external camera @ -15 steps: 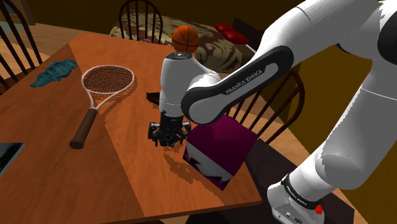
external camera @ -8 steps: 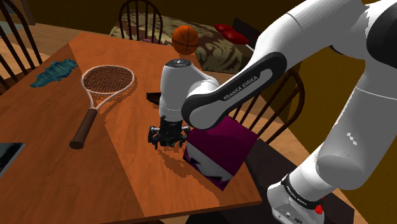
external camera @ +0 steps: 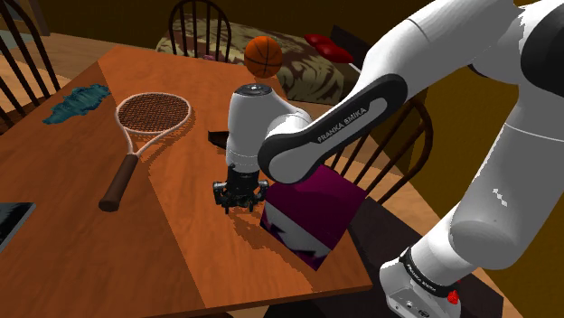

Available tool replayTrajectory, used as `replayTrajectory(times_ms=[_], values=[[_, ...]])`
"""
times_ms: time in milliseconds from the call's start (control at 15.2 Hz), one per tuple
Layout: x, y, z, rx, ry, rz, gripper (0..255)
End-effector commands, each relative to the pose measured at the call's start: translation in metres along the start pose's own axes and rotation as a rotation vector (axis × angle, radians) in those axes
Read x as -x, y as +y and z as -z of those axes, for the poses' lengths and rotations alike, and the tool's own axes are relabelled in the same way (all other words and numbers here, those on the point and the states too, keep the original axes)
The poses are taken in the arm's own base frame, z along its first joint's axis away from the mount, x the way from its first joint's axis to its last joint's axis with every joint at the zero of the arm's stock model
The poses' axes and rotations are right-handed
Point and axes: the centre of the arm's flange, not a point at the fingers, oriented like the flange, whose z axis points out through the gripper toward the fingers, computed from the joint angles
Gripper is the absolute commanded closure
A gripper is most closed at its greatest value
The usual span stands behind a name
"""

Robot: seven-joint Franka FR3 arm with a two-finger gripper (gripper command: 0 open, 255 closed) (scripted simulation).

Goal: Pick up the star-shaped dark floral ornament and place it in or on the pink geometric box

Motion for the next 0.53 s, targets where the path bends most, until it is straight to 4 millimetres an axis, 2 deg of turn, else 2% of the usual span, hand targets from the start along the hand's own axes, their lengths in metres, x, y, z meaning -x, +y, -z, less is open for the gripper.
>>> replayTrajectory(times_ms=[0, 264, 462], values=[[0.000, 0.000, 0.000, 0.001, -0.001, 0.000, 255], [0.000, 0.000, -0.001, 0.001, -0.001, 0.000, 255], [0.001, 0.000, 0.015, 0.001, -0.001, 0.000, 255]])
